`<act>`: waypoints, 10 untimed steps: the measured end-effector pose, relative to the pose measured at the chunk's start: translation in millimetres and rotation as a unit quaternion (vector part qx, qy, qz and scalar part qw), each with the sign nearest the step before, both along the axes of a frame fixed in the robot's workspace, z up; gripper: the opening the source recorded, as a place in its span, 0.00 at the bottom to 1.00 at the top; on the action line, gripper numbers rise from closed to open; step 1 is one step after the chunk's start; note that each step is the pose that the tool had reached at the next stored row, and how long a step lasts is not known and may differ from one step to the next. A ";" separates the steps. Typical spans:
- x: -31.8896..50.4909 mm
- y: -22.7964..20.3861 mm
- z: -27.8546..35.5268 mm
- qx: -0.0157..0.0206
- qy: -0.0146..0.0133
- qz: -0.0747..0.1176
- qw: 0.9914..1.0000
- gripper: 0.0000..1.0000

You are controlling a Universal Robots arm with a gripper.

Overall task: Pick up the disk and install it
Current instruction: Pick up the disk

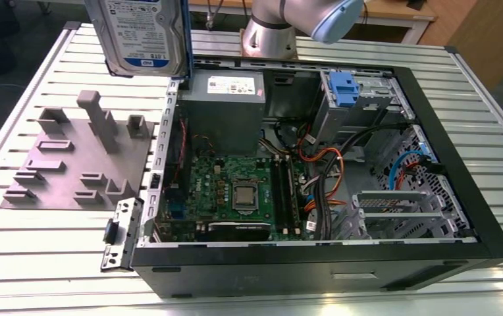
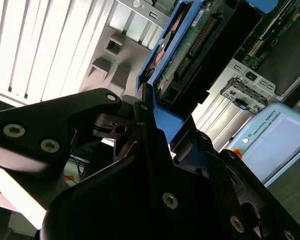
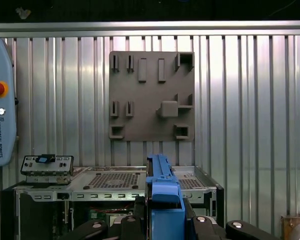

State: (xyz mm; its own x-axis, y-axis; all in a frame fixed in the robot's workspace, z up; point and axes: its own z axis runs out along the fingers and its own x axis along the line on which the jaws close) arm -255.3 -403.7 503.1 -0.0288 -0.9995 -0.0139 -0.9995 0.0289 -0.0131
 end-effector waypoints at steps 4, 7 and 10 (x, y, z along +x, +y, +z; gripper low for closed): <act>0.0 -5.5 0.0 0.000 0.000 0.000 1.000 0.36; 0.6 -6.7 0.0 0.000 0.000 0.000 1.000 0.36; 4.0 -6.8 -0.1 0.000 0.000 0.000 1.000 0.36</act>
State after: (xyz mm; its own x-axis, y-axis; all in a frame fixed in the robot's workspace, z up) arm -251.3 -410.4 503.1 -0.0287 -0.9995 -0.0138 -0.9995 0.0289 -0.0129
